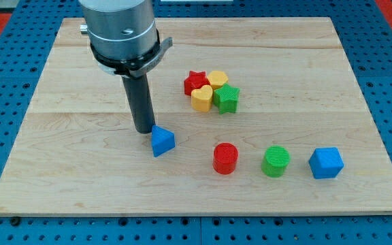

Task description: Move the blue triangle to the left of the red circle

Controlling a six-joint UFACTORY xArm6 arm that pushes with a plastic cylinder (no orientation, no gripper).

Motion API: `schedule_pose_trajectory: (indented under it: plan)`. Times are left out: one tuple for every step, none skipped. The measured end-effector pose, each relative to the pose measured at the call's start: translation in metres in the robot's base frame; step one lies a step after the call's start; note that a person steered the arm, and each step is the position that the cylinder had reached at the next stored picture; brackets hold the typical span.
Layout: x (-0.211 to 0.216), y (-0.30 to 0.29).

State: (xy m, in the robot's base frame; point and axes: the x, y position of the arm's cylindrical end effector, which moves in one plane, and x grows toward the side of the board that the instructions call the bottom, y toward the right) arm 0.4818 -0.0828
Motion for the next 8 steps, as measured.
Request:
schedule_pose_trajectory:
  plan:
    - [0.012, 0.009]
    - [0.024, 0.012]
    - [0.036, 0.012]
    - [0.025, 0.011]
    - [-0.003, 0.016]
    - [-0.001, 0.031]
    - [0.008, 0.027]
    - [0.012, 0.023]
